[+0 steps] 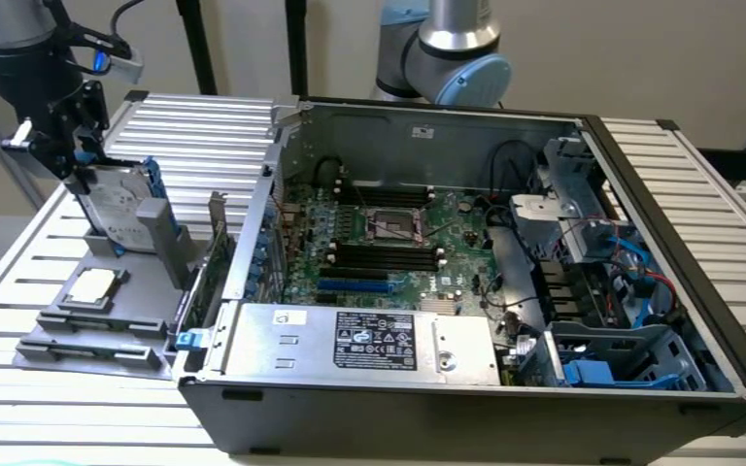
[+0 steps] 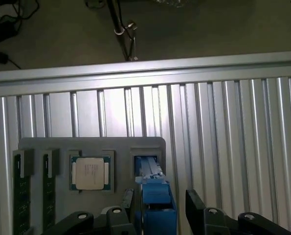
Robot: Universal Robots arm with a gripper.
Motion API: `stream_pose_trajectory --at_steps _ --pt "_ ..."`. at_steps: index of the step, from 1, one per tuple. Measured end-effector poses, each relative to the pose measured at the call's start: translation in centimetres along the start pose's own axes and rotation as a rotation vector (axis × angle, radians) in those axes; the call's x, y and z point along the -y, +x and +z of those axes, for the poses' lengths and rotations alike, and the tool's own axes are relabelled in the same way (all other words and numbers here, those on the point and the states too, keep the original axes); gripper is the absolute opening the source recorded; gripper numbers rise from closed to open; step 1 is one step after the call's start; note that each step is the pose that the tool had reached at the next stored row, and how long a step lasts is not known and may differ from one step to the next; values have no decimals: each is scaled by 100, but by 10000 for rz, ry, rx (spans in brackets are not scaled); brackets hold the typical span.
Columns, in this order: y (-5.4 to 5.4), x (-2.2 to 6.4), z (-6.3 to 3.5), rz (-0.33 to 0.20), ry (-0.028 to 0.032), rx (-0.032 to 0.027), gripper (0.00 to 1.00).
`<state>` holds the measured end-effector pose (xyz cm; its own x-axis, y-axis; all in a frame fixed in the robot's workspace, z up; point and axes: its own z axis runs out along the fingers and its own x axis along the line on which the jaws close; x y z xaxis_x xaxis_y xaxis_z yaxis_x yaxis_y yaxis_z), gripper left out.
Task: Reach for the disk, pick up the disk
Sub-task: 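Pick up the disk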
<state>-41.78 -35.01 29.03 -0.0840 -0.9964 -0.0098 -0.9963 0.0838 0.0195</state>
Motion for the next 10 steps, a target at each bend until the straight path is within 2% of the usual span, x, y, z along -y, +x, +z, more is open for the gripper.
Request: stream_pose_trajectory --at_steps 10 --pt "-2 20 -1 0 -1 -1 54"
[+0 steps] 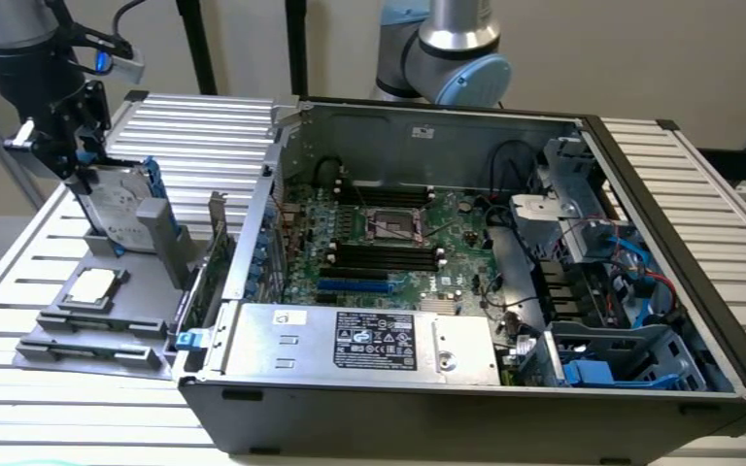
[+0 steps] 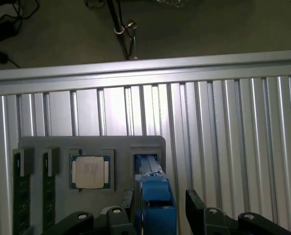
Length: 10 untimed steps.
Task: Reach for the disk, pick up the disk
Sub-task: 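Pick up the disk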
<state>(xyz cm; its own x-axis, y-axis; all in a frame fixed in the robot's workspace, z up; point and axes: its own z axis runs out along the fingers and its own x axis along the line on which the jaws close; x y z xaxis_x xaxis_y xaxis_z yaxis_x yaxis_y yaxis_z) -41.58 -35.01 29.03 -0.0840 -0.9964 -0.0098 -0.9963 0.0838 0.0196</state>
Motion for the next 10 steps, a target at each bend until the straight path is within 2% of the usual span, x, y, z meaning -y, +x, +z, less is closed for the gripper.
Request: stream_pose_trajectory --at_steps 9,10 --pt "0 2 1 -20 10 1 54" --pt "0 2 2 -23 13 1 52"
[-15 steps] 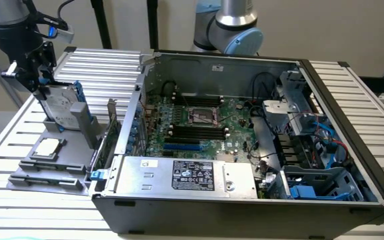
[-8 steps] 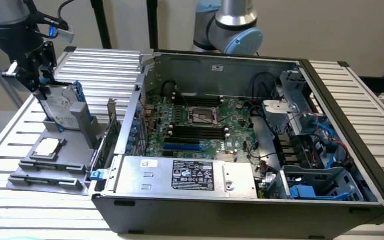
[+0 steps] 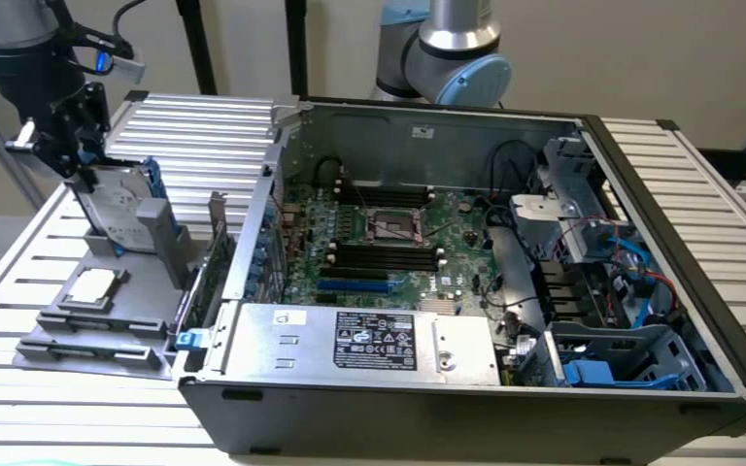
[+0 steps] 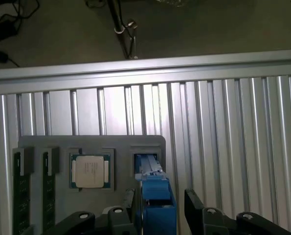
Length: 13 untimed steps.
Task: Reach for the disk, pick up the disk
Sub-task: 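Pick up the disk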
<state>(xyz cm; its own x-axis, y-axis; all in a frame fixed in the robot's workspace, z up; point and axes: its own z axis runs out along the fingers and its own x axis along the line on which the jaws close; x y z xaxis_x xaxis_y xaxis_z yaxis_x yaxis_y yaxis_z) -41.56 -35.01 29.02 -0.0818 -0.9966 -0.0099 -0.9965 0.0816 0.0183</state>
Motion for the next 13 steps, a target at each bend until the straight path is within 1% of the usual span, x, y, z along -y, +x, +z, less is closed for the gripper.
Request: stream_pose_trajectory --at_steps 2,3,4,8,13 --pt "1 -1 0 -5 3 -1 39" --pt "2 -1 0 -7 3 -1 39" --pt "4 -1 0 -9 4 0 34" --pt "25 1 0 -12 9 1 33" --pt "66 3 -1 -11 36 4 33"
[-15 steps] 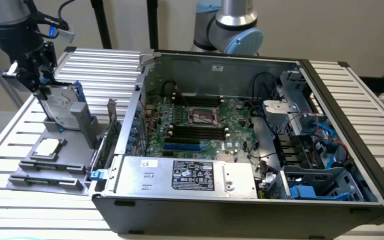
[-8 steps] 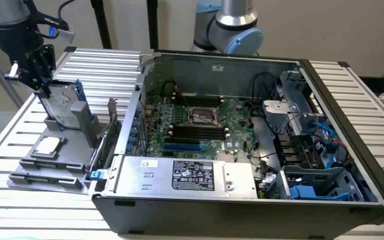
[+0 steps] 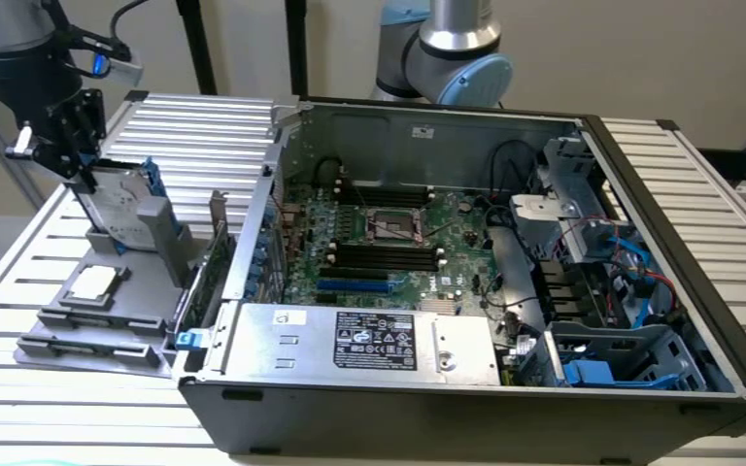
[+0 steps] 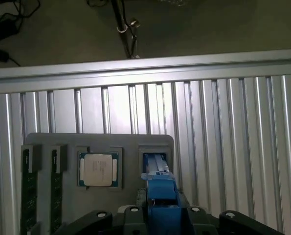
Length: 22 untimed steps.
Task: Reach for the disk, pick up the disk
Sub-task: 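Pick up the disk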
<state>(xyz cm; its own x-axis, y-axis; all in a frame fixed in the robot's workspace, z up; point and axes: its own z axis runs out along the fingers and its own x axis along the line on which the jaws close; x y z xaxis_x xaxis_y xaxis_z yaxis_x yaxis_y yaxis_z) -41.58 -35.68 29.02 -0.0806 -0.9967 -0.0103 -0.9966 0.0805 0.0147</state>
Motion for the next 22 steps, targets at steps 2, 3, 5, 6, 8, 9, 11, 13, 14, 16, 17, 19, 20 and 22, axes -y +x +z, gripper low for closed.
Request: stream_pose_trajectory --at_steps 2,3,5,6,8,9,11,13,14,16,17,19,20,22 --pt "2 0 0 2 18 2 33" --pt "2 1 0 1 23 5 33" --pt "3 1 0 -1 25 5 33" --pt "3 0 0 0 25 4 33" --pt "3 0 0 -1 25 5 33" --pt "3 0 0 -1 25 5 33" --pt "3 0 0 0 25 5 33" --pt "3 0 0 -1 25 5 33" --pt "3 0 0 -1 25 4 33" --pt "3 0 0 0 25 4 33" --pt "3 0 0 -1 25 5 33" --pt "3 0 0 -1 25 5 33" --pt "3 0 0 0 25 5 33" --pt "3 0 0 -1 25 5 33"
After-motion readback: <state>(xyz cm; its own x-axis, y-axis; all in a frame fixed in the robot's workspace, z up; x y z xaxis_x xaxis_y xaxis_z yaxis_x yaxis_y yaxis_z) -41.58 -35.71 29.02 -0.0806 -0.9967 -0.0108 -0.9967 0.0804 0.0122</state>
